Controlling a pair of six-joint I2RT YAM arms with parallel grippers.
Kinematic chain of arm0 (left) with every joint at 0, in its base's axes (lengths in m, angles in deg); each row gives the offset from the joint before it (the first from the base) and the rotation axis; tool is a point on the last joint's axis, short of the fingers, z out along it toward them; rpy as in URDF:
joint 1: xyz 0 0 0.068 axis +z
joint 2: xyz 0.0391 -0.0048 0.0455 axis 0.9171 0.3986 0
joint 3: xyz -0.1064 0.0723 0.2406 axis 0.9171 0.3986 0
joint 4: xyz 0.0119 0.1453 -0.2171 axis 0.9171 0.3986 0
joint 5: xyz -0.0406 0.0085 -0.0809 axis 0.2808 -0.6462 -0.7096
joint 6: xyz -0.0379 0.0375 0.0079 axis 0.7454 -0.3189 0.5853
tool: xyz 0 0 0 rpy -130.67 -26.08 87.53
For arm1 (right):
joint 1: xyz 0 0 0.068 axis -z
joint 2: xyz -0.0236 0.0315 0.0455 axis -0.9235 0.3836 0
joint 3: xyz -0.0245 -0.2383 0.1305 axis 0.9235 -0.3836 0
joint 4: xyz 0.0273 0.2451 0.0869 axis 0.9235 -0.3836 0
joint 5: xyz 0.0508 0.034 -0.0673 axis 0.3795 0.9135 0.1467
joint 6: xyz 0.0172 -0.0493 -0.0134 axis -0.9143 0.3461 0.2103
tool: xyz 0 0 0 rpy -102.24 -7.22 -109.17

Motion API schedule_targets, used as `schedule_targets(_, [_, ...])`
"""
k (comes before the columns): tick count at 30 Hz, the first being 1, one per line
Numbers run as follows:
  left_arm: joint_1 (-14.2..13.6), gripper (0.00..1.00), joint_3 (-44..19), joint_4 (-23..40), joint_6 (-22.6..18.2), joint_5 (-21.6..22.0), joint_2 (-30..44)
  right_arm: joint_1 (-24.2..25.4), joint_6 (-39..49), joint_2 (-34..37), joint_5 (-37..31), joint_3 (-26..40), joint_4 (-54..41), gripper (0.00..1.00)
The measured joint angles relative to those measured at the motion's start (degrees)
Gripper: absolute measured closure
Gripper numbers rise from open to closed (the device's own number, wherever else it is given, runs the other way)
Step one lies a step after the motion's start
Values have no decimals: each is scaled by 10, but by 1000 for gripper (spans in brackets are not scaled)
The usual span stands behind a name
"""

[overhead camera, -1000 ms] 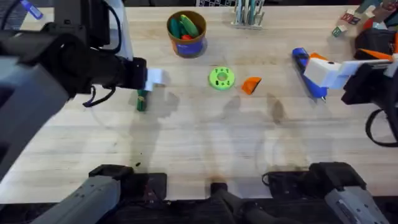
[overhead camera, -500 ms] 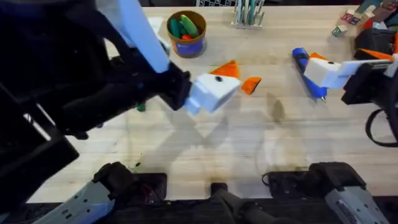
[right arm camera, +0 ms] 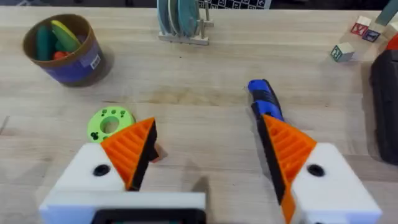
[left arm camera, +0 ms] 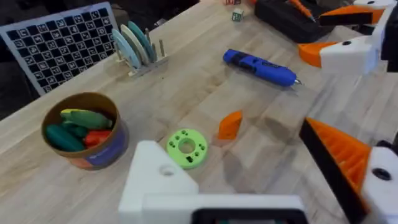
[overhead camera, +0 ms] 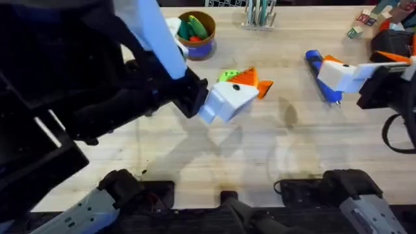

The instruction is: Pick up the gripper from the table and insert it into the empty holder that is missing its gripper. Then pick up a screw, insert it into the mounting hole, and use the screwdriver to tighten it. Finally, clean up the table by picking up the vegetable and placing it into the bucket.

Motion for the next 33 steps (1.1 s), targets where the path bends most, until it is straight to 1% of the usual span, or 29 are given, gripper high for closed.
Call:
schedule_targets(4, [0, 11, 22, -54, -1, 0, -4, 0, 0, 0, 0, 0, 0, 10])
schedule_targets(6, [0, 10, 56, -97, -2, 0, -16, 0, 0, 0, 0, 0, 0, 10])
schedule_targets(8, [0, 10, 107, -149, -2, 0, -38, 0, 0, 0, 0, 0, 0, 10])
schedule_targets(11, [0, 11, 202, -237, -3, -2, -89, 0, 0, 0, 0, 0, 0, 10])
schedule_targets(15, [0, 11, 294, -292, -7, -3, -159, 0, 0, 0, 0, 0, 0, 10])
schedule_targets(20, [0, 12, 380, -295, -22, -14, -272, 0, 0, 0, 0, 0, 0, 9])
schedule_targets(27, [0, 12, 478, -302, -28, -17, -418, 0, 0, 0, 0, 0, 0, 10])
schedule_targets(29, [0, 13, 497, -305, -28, -17, -432, 0, 0, 0, 0, 0, 0, 10])
schedule_targets(33, [0, 12, 502, -284, -26, -17, -432, 0, 0, 0, 0, 0, 0, 10])
